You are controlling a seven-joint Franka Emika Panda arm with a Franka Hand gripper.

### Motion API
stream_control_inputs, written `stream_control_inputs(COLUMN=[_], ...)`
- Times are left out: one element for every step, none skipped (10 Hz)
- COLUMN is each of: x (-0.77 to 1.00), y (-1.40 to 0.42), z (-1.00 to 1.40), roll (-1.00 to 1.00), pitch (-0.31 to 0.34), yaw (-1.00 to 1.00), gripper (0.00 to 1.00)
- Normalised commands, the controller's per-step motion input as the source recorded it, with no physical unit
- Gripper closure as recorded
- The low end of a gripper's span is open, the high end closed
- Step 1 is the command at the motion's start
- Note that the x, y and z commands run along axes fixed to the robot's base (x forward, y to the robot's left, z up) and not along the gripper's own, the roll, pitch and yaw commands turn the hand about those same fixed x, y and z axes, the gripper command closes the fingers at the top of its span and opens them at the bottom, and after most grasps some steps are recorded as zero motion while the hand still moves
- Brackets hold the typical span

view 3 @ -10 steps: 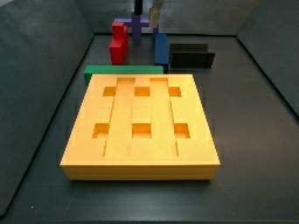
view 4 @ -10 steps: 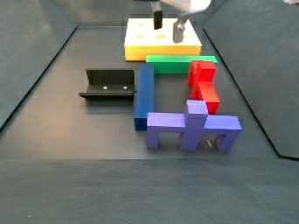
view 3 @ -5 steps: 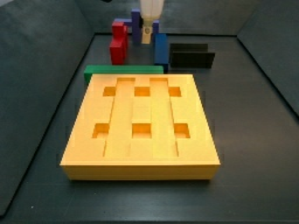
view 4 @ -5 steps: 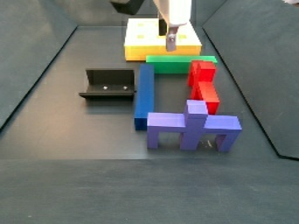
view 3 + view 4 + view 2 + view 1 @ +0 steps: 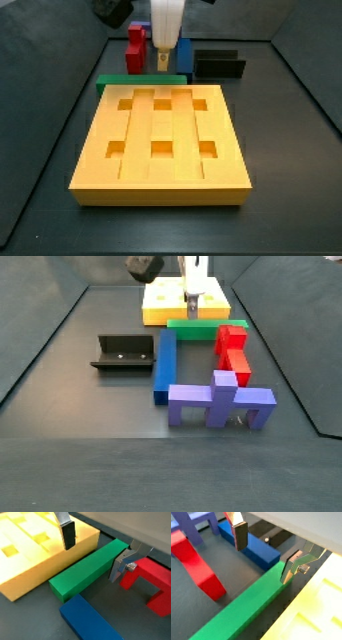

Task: Pick up the green object. Move up. Move to above the board. Insert the green object.
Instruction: Pick up the green object.

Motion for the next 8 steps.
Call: stream_control_inputs(x=[-0.29, -0.35, -0.26, -0.09, -0.01, 0.00, -0.04, -0.05], y=[-0.16, -0.07, -0.01, 0.00, 0.05, 0.12, 0.14, 0.10], z=[-0.36, -0.29, -0.16, -0.08, -0.25, -0.27, -0.26, -0.25], roll=[0.28, 0.22, 0.12, 0.01, -0.04, -0.14, -0.20, -0.21], pitch=[0.027, 0.000, 0.000, 0.000, -0.039, -0.061, -0.099, -0.119], yaw=[-0.08, -0.11, -0.10, -0.03, 0.00, 0.00, 0.00, 0.00], gripper=[0.00, 0.00, 0.00, 0.00, 0.00, 0.00, 0.00, 0.00])
